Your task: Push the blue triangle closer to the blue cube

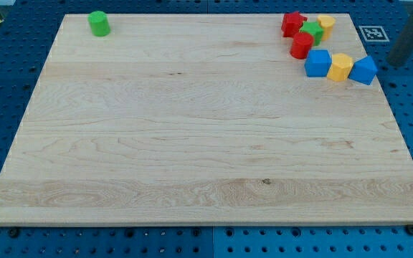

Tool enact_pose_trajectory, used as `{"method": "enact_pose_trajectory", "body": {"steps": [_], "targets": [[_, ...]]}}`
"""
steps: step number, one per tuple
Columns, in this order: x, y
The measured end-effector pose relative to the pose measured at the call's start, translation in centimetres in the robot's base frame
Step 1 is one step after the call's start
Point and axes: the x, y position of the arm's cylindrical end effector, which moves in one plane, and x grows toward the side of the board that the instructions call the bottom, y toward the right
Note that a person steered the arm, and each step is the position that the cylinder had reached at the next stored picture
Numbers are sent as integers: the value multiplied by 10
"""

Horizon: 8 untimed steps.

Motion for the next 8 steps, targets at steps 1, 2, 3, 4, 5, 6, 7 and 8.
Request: {"method": "enact_pose_trajectory", "body": {"steps": [1,2,3,4,5,6,7,8], "targets": [[20,0],[20,0],[20,-22],[20,-61],[19,-87],[6,-100],[0,-104],[4,-104]]}}
